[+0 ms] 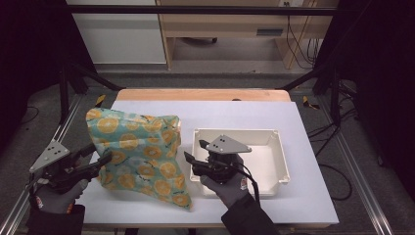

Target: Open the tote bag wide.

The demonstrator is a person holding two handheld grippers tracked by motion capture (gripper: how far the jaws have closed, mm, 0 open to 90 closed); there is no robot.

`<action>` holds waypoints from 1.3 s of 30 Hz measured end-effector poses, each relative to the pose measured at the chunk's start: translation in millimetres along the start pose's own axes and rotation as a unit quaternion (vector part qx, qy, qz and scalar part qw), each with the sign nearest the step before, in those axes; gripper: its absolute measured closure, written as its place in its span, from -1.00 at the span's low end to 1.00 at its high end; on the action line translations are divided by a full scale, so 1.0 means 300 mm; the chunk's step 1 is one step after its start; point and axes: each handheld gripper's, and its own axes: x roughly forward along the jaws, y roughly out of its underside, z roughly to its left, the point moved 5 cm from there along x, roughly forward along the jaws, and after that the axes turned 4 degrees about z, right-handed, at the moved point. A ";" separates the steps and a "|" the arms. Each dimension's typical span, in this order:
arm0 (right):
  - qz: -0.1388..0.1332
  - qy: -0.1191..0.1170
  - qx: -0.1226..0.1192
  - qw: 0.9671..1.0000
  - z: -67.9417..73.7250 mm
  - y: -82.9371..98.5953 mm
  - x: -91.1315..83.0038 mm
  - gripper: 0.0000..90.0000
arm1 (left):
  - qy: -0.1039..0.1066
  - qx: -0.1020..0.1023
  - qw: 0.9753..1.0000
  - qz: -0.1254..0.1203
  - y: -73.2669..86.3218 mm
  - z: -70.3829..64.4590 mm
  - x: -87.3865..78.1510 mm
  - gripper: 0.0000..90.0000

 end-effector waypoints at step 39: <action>0.016 -0.048 -0.025 0.998 0.155 -0.076 0.164 0.98 | 0.001 -0.016 1.000 0.014 0.022 -0.013 0.004 0.95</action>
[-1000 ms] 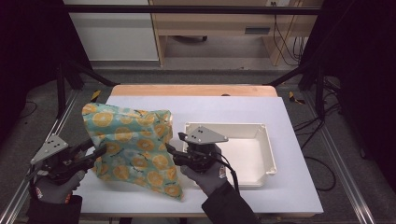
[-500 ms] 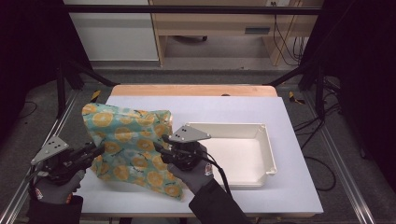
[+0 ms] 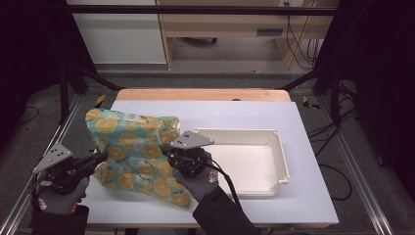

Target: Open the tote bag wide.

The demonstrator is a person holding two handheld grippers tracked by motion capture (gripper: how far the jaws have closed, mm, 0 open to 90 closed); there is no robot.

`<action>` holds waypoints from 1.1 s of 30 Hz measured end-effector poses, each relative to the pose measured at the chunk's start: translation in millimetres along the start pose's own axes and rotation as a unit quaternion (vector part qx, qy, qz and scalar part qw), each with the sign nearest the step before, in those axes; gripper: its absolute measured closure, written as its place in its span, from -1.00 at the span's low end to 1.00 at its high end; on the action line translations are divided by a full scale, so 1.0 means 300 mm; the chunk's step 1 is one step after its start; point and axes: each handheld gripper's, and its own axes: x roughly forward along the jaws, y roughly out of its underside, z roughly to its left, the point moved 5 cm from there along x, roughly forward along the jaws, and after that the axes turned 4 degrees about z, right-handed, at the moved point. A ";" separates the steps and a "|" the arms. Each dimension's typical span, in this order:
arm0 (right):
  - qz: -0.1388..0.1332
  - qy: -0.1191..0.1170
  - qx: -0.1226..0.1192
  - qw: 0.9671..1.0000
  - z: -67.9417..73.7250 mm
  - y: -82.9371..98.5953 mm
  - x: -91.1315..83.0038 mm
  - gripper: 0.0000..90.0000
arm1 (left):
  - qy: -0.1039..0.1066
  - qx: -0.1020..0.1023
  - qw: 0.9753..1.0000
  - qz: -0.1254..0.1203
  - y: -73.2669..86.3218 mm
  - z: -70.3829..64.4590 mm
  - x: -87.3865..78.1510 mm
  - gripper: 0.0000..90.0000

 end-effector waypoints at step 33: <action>0.045 -0.028 0.009 0.999 0.031 0.102 0.075 1.00 | 0.000 0.000 1.000 0.011 0.040 0.003 -0.001 1.00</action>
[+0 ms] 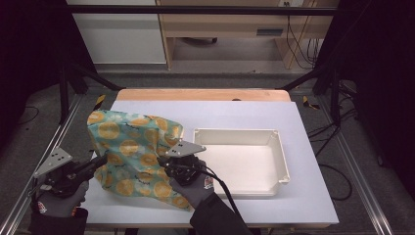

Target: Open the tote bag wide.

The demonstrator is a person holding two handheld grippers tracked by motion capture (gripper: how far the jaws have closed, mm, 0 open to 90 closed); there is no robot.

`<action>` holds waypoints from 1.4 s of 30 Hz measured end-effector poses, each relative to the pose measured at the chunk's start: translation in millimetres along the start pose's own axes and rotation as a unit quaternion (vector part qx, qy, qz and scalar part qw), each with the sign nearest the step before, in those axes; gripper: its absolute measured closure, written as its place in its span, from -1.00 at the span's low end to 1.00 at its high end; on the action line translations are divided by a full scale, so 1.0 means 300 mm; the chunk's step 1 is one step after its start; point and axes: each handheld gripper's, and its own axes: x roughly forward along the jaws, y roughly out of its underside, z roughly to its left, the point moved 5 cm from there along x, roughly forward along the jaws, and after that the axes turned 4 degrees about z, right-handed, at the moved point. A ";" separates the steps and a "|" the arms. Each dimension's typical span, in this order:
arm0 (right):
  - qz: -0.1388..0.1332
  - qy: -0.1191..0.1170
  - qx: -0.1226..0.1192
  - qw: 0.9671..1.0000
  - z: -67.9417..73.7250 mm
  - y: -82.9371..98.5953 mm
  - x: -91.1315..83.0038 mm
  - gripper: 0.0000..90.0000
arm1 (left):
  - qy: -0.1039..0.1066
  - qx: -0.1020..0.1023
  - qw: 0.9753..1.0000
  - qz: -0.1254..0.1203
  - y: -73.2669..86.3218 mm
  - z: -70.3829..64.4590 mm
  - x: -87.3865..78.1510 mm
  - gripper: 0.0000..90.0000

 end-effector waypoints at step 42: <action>-0.064 0.002 -0.028 0.998 0.021 -0.081 -0.089 1.00 | -0.004 -0.011 1.000 0.028 0.045 0.022 0.029 1.00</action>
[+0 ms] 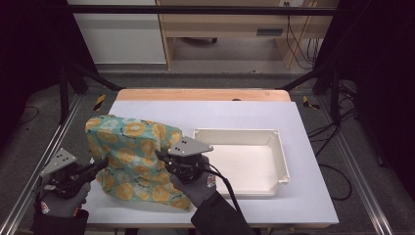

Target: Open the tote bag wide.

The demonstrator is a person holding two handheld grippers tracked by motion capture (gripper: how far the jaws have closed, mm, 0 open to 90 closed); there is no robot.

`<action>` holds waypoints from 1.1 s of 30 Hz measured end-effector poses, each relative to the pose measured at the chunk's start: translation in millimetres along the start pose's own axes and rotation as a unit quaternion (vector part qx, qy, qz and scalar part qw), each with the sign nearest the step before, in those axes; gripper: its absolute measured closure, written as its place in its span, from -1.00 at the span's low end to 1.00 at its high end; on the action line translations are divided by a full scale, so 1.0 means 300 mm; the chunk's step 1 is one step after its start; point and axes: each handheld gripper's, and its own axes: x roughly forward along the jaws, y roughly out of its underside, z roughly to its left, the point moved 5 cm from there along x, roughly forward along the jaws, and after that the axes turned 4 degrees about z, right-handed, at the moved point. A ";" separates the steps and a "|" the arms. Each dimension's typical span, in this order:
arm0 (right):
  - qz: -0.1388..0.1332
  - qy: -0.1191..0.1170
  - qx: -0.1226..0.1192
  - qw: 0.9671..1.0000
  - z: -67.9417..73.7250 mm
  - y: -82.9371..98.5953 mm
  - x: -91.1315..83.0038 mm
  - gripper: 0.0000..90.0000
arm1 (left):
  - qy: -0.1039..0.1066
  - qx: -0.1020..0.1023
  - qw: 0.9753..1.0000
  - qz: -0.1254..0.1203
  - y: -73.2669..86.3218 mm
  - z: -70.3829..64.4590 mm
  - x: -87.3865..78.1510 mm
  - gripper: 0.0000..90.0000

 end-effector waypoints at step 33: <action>0.052 0.000 0.016 0.999 -0.014 0.102 0.078 0.97 | -0.021 0.001 0.999 -0.045 -0.144 0.044 -0.054 0.64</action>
